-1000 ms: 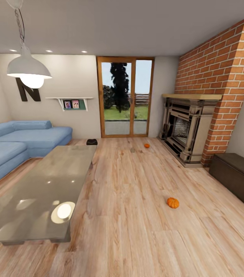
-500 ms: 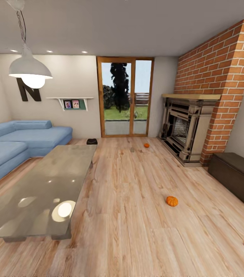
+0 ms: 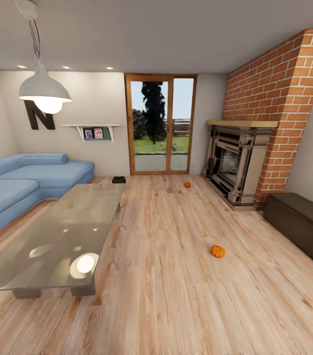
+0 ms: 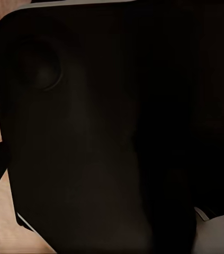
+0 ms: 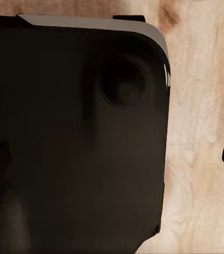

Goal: Place each of the two pumpkins and all three candles from the living room inside a cabinet in the living room (use any cabinet), then make sure every cabinet is closed, and position the cauldron so it is next to a table in the living room.

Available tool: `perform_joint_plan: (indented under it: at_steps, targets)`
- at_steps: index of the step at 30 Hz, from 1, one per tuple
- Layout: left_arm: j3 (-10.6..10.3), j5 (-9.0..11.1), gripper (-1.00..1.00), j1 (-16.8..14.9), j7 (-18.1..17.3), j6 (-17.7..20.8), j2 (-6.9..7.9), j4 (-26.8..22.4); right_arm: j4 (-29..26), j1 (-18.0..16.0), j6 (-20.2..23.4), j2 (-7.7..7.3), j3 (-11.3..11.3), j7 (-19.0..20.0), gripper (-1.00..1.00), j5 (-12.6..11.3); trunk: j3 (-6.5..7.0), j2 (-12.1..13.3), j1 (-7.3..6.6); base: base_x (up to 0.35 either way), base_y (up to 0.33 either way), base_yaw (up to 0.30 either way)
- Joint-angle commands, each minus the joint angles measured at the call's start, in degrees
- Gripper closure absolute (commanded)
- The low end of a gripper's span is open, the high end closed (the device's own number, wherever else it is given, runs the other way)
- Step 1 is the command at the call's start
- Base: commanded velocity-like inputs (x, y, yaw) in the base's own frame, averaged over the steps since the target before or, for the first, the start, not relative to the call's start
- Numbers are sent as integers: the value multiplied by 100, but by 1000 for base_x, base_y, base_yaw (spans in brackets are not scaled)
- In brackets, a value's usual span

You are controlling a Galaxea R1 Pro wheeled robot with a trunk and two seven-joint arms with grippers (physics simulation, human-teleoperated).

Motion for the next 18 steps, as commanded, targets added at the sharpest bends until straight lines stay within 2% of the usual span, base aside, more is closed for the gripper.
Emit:
perform_joint_plan:
  at_steps: [1, 18]
  targets:
    - [1, 0, -100, 4, -2, 3, 0, -12, 0, -2, -2, 0, -4, -1, -100, -1, -5, -3, -3, -232, 0, 0]
    - [1, 0, -100, 4, 7, 3, 1, -12, 0, -3, 4, 1, -4, 0, -100, -1, 3, -3, -3, -228, 0, -14]
